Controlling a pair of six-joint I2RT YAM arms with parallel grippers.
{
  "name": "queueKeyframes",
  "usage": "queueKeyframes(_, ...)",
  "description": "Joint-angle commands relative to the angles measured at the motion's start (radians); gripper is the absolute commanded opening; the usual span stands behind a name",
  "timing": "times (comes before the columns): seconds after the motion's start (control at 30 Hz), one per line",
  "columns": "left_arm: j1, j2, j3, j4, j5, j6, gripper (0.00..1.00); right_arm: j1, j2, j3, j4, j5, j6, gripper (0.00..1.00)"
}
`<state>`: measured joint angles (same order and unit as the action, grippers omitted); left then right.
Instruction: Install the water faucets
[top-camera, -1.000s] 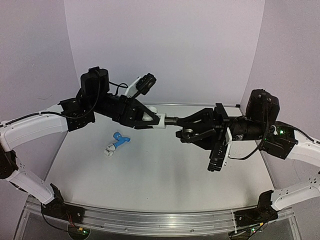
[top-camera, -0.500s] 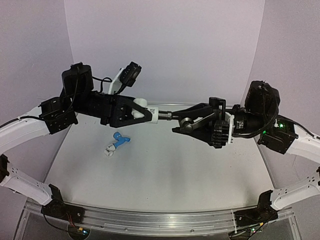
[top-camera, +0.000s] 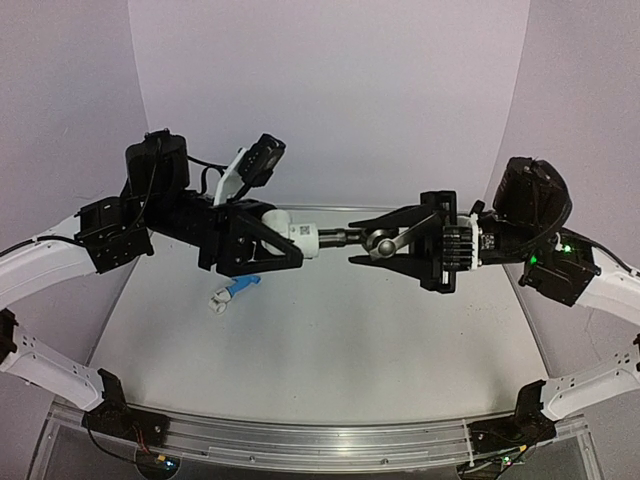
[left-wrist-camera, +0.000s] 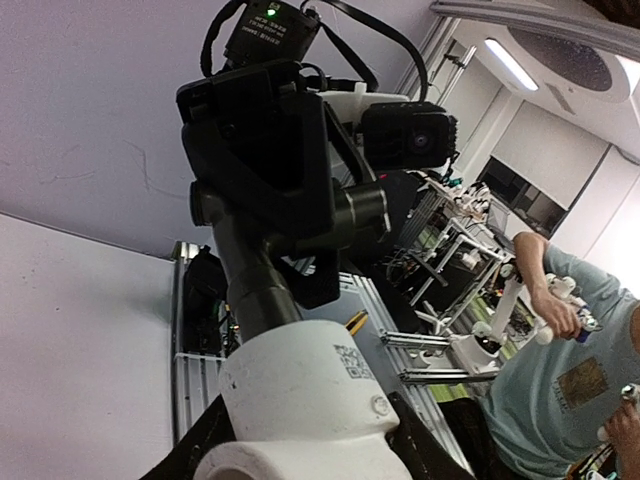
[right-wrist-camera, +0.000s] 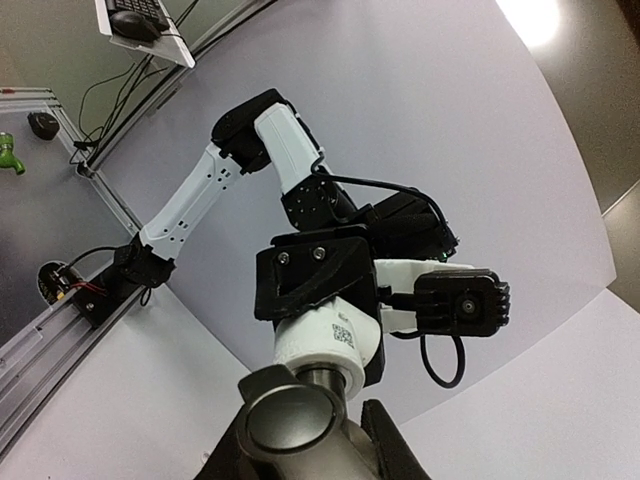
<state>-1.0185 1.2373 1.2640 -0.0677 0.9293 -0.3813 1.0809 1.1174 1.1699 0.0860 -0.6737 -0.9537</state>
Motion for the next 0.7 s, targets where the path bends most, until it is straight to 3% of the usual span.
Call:
queueKeyframes(0.0, -0.002, 0.024, 0.032, 0.005, -0.098, 0.06, 0.55, -0.012, -0.054, -0.015, 0.086, 0.122, -0.011, 0.0)
queueKeyframes(0.13, -0.002, -0.001, 0.03, -0.045, -0.163, 0.098, 0.83, -0.012, -0.056, 0.006, 0.084, 0.096, 0.044, 0.0)
queueKeyframes(0.3, -0.002, -0.087, -0.013, -0.077, -0.33, 0.212, 0.97, -0.012, -0.055, 0.017, 0.086, 0.148, 0.208, 0.0)
queueKeyframes(0.5, -0.003, -0.171, 0.003, -0.266, -0.592, 0.484, 1.0, -0.012, -0.063, 0.004, 0.087, 0.254, 0.465, 0.0)
queueKeyframes(0.67, -0.042, -0.161, 0.02, -0.421, -0.692, 0.725, 0.98, -0.018, -0.07, -0.03, 0.088, 0.36, 0.685, 0.0)
